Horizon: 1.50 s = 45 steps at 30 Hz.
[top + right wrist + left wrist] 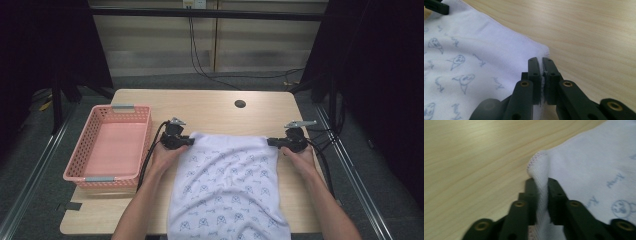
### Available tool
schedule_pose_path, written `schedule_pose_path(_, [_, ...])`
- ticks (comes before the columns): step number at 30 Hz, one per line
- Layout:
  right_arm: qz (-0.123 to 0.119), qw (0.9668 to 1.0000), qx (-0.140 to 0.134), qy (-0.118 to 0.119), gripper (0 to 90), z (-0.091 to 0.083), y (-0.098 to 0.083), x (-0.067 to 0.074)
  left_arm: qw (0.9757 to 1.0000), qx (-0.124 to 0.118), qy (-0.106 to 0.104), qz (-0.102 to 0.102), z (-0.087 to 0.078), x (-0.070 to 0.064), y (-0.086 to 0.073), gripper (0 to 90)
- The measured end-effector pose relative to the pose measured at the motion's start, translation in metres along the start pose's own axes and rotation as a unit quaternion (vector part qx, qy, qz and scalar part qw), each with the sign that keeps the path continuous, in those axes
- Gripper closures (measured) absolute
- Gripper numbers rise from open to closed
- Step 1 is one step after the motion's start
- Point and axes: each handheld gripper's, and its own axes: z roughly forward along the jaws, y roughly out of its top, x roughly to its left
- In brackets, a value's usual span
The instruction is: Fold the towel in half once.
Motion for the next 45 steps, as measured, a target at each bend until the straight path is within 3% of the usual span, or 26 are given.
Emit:
schedule_pose_path(1, [0.003,1.0,-0.003,0.001,86.3,-0.001,0.0,0.0,1.0,-0.002,-0.007,-0.002,-0.001,0.001,0.0,85.8])
schedule_pose_path(2, [0.004,1.0,-0.005,0.003,86.3,-0.002,0.001,-0.001,0.9997,-0.008,-0.017,-0.013,-0.002,0.001,0.0,86.5])
schedule_pose_path(5, [0.011,0.9998,-0.016,0.007,86.4,-0.007,0.003,-0.002,0.9988,-0.027,-0.034,-0.021,-0.012,0.002,0.004,87.1])
schedule_pose_path(11, [0.024,0.9974,-0.065,0.019,86.4,-0.028,0.02,-0.007,0.9961,-0.074,-0.048,-0.004,-0.046,-0.006,0.03,87.2])
schedule_pose_path(17, [0.017,0.9942,-0.104,0.022,86.5,-0.051,0.049,-0.005,0.9918,-0.12,-0.044,0.011,-0.084,-0.006,0.055,87.2])
schedule_pose_path(21, [0.015,0.9914,-0.128,0.022,86.5,-0.064,0.07,-0.005,0.9894,-0.14,-0.04,0.007,-0.101,-0.001,0.065,87.2])
schedule_pose_path(22, [0.015,0.991,-0.131,0.02,86.5,-0.066,0.076,-0.005,0.9876,-0.151,-0.044,0.002,-0.105,0.0,0.068,87.2])
schedule_pose_path(25, [0.009,0.9906,-0.135,0.019,86.5,-0.069,0.092,-0.004,0.9876,-0.152,-0.038,0.006,-0.11,0.003,0.078,87.2])
schedule_pose_path(30, [0.004,0.9891,-0.147,0.012,86.4,-0.072,0.119,-0.002,0.9848,-0.171,-0.029,0.008,-0.121,0.004,0.094,87.4])
schedule_pose_path(31, [0.005,0.9882,-0.152,0.014,86.5,-0.074,0.122,-0.001,0.9837,-0.176,-0.036,0.013,-0.126,0.004,0.096,87.4])
schedule_pose_path(35, [-0.003,0.9863,-0.163,0.024,86.5,-0.079,0.129,0.006,0.9832,-0.177,-0.036,0.025,-0.133,-0.001,0.093,87.3])
schedule_pose_path(39, [-0.01,0.9887,-0.148,0.023,86.5,-0.082,0.117,0.011,0.9857,-0.161,-0.032,0.038,-0.135,-0.009,0.079,87.3])
schedule_pose_path(45, [-0.021,0.9894,-0.137,0.046,86.5,-0.103,0.093,0.027,0.9845,-0.16,-0.049,0.051,-0.147,-0.028,0.055,87.3])
